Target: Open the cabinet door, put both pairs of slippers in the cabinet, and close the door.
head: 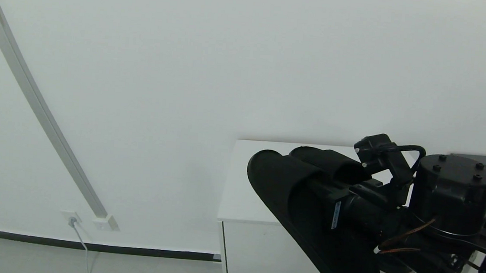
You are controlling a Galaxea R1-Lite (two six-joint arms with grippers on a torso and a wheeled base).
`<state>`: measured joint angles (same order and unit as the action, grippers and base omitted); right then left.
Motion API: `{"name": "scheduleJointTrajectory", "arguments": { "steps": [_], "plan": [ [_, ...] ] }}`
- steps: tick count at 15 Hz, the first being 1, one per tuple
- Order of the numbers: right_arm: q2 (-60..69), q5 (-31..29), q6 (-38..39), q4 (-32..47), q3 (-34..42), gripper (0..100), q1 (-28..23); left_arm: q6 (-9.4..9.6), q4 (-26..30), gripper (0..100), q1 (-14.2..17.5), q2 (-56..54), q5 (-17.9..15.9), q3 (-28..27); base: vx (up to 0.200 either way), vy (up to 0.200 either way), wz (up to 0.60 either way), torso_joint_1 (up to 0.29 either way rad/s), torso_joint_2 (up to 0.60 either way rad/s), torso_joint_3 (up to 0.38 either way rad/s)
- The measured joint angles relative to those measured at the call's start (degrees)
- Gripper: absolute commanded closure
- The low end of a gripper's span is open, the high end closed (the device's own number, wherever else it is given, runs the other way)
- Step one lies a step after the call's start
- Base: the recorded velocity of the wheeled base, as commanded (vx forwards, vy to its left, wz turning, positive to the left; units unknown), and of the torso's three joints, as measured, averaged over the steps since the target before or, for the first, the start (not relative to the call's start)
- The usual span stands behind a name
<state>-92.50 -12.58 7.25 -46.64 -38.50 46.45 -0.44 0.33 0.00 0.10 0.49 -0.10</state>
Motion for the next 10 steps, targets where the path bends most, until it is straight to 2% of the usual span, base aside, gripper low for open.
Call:
{"name": "scheduleJointTrajectory", "arguments": {
  "steps": [1, 10],
  "plan": [
    [0.1, -0.1, -0.1, 0.0, 0.1, 100, 0.2, 0.01, 0.0, 100, 0.0, 0.0, 0.0, 0.0, 0.000, 0.000, 0.00, 0.000, 0.00, 0.000],
    [0.3, -0.2, -0.4, 0.0, 0.8, 100, 0.9, 0.01, 0.0, 100, 0.0, 0.0, 0.0, 0.0, -0.200, 0.000, 0.00, 0.002, 0.00, 0.003]
  ]
}}
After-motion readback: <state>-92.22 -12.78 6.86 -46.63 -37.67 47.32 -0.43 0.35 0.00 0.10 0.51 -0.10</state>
